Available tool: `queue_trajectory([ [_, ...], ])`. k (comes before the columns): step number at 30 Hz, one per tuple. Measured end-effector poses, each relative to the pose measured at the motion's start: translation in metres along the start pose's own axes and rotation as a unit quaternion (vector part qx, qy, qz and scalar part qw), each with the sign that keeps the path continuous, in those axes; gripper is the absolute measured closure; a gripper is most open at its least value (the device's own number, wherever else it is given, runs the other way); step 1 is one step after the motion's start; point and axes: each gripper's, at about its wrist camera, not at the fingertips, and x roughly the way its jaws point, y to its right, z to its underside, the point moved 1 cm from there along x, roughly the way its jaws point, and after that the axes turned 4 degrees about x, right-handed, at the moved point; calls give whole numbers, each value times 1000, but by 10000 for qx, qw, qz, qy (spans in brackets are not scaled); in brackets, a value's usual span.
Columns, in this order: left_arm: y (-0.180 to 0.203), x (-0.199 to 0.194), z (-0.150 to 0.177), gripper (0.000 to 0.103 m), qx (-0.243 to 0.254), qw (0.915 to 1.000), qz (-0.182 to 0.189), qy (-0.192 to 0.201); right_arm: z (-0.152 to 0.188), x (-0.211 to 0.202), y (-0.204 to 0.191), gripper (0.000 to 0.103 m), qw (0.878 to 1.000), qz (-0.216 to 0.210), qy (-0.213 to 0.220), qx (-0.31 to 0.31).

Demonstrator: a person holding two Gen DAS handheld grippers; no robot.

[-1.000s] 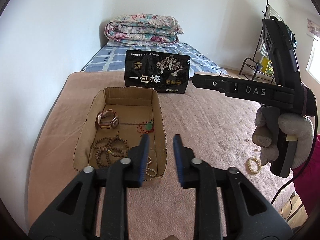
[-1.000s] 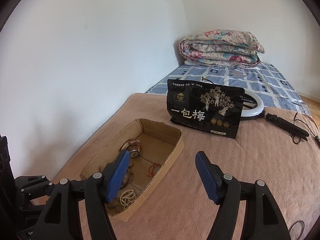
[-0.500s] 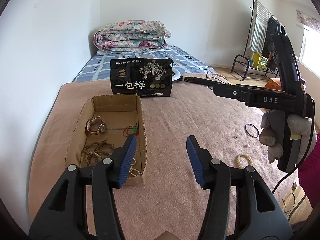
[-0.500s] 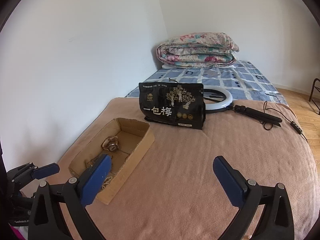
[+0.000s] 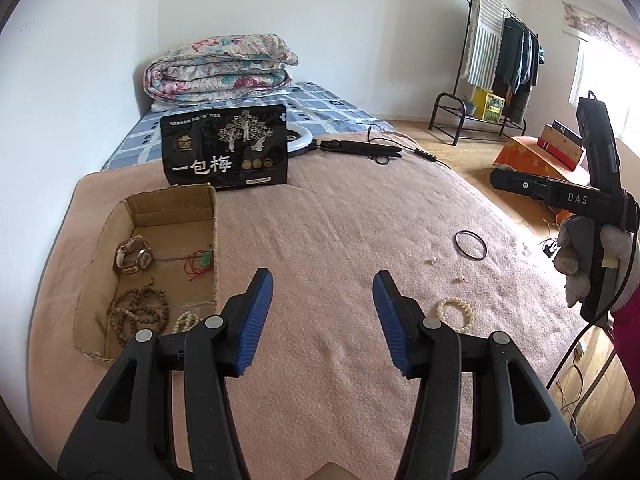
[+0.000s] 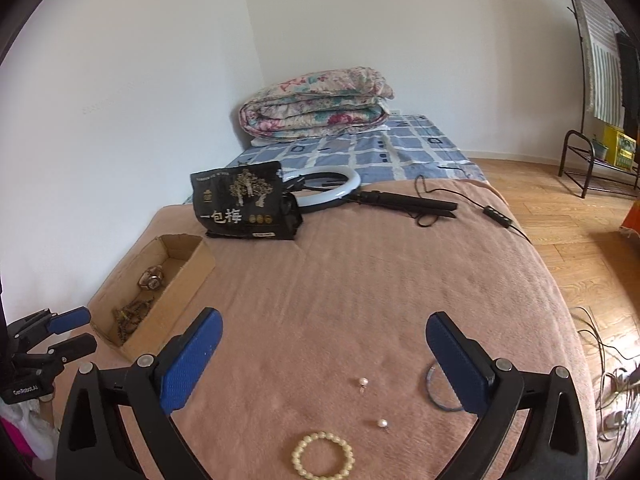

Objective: Organize jewelry
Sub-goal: 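Move both grippers from the box toward the loose jewelry on the bed, then grasp the white bead bracelet with the left gripper while the right gripper grasps a pearl earring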

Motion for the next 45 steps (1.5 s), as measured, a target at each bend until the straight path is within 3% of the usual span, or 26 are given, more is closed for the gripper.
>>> queue_trajectory([
  [8,42,29,1,50,295,9985,401,-240,15,-25,72,0,9983,519,14,254],
  [17,81,60,5,50,527,9943,753,-533,37,-20,120,0,9957,799,-210,419],
  [24,98,80,13,50,579,9912,941,-730,51,-6,137,1,9943,810,-394,568],
  [31,111,98,22,50,620,9879,1091,-911,63,8,134,6,9957,468,-540,596],
  [34,116,108,26,50,621,9861,1178,-990,69,16,124,10,9964,305,-625,485],
  [39,122,124,33,50,644,9831,1264,-1160,80,33,103,26,9959,-41,-880,182],
  [42,123,133,36,61,608,9819,1283,-1253,87,41,91,39,9946,-250,-1007,-40],
  [45,124,141,39,64,562,9809,1309,-1321,93,52,77,52,9921,-355,-1154,-339],
])
